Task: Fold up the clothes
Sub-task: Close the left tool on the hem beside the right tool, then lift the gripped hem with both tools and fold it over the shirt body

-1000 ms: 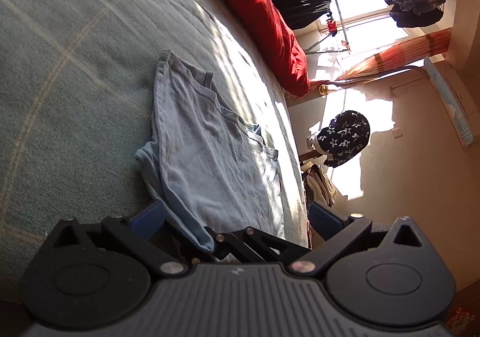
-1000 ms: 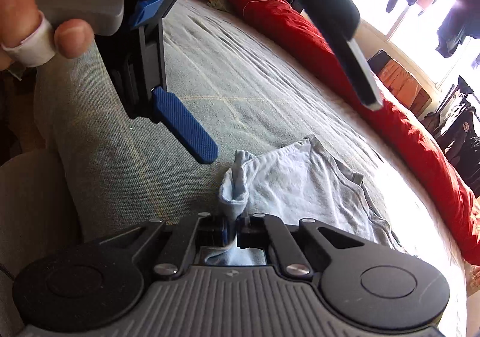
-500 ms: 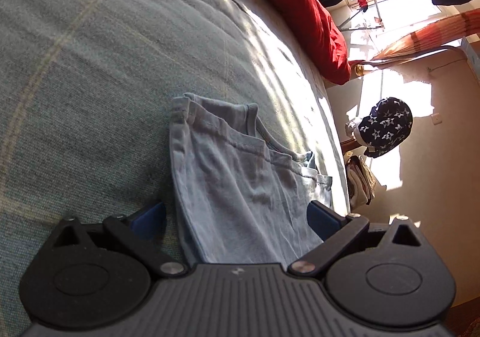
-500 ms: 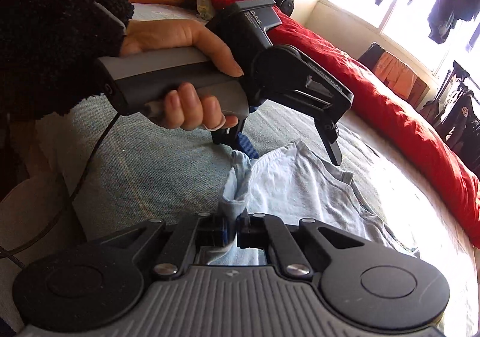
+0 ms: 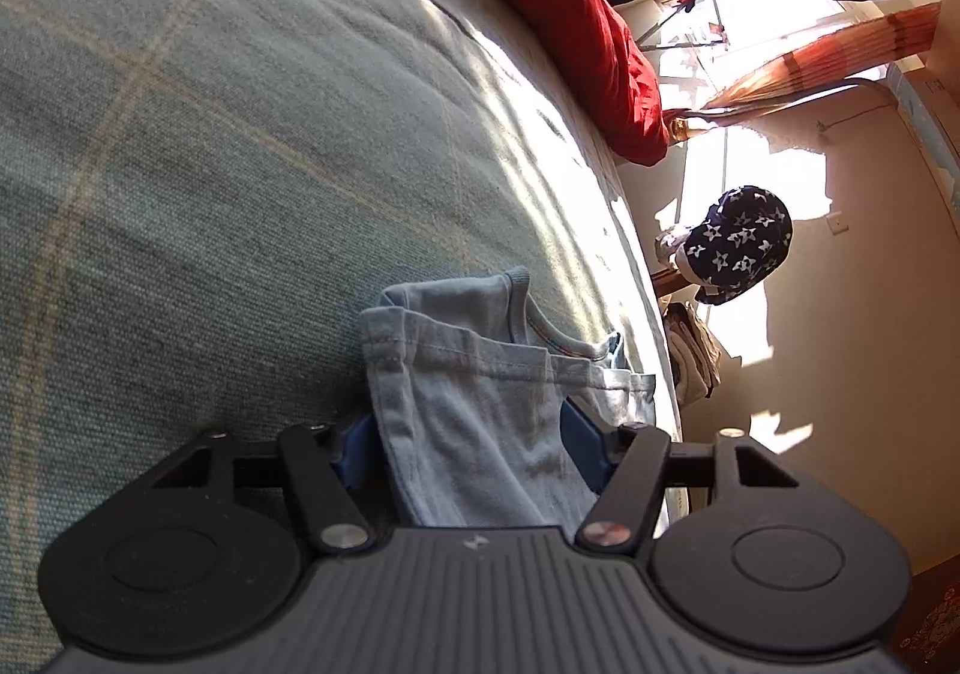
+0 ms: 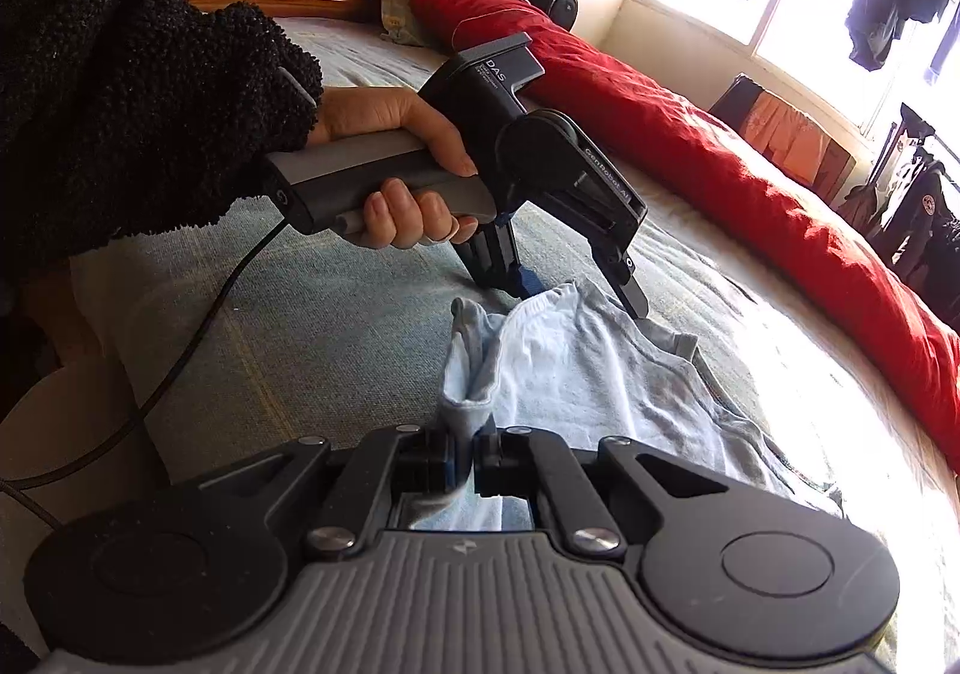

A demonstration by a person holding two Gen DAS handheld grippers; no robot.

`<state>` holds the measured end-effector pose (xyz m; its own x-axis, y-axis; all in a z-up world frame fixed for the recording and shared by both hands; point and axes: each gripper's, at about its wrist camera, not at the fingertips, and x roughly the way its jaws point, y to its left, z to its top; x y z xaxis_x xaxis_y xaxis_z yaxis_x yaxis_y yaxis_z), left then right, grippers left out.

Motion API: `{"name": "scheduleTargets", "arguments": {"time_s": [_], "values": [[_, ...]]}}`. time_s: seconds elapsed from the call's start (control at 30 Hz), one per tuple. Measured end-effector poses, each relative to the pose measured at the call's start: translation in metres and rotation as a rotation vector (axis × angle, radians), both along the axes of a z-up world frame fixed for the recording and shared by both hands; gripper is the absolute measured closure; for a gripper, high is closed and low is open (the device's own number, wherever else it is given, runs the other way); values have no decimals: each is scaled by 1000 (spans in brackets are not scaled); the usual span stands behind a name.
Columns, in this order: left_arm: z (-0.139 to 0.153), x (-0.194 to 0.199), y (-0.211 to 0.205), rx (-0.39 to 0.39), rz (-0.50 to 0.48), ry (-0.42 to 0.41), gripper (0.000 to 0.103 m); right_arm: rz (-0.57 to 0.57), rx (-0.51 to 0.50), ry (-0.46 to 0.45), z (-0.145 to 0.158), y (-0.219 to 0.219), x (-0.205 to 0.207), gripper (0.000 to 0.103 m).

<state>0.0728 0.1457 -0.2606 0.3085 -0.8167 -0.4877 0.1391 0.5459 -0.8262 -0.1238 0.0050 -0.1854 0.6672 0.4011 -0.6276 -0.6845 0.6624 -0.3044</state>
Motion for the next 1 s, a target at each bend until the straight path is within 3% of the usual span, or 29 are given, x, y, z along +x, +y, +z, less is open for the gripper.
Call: {"name": "scheduleTargets", "arguments": {"time_s": [0.2, 0.27, 0.3, 0.33, 0.57, 1.0], "values": [[7, 8, -17, 72, -22, -35, 45, -5, -1, 10, -3, 0, -2, 98], [9, 7, -16, 127, -13, -33, 66, -10, 2, 10, -3, -2, -2, 98], [8, 6, -14, 160, 2, -19, 88, -13, 3, 12, -4, -3, -2, 98], [8, 6, -12, 184, 16, -5, 93, -15, 4, 11, -4, -3, -2, 98], [30, 2, -28, 304, 23, -30, 98, -21, 14, 4, -3, -7, -6, 98], [104, -3, -83, 423, 30, -117, 98, -88, 111, -52, 23, -50, -19, 98]]}}
